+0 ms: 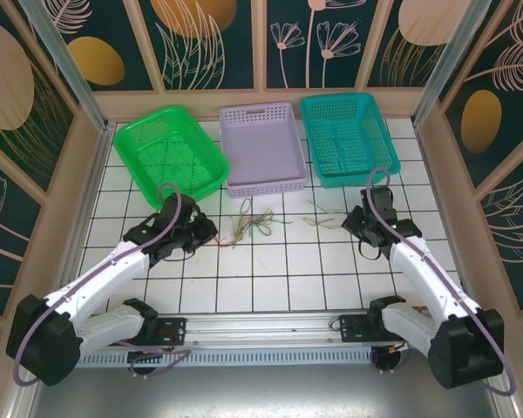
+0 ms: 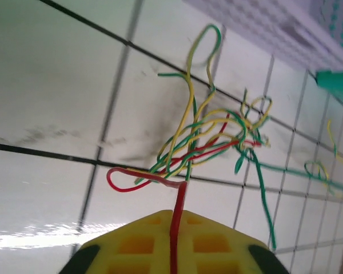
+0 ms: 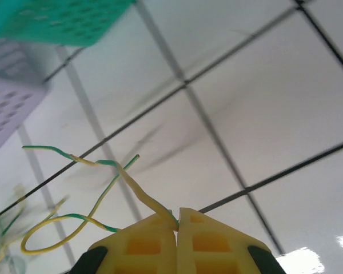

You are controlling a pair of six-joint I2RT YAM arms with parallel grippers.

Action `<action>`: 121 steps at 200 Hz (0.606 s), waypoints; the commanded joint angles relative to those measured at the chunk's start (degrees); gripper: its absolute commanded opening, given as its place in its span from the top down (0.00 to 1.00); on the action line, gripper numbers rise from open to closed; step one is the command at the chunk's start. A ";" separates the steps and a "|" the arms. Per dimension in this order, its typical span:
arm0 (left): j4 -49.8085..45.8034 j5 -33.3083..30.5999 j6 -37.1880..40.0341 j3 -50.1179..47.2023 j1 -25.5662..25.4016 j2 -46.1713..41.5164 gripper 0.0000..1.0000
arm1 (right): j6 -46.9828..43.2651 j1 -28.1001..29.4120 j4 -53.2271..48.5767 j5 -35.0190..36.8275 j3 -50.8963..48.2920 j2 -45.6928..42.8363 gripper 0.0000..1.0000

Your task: Untangle the cables

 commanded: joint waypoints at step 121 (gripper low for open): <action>8.39 1.77 -7.15 15.56 -2.92 2.63 0.43 | -8.79 7.76 11.32 -7.08 6.81 -8.09 1.00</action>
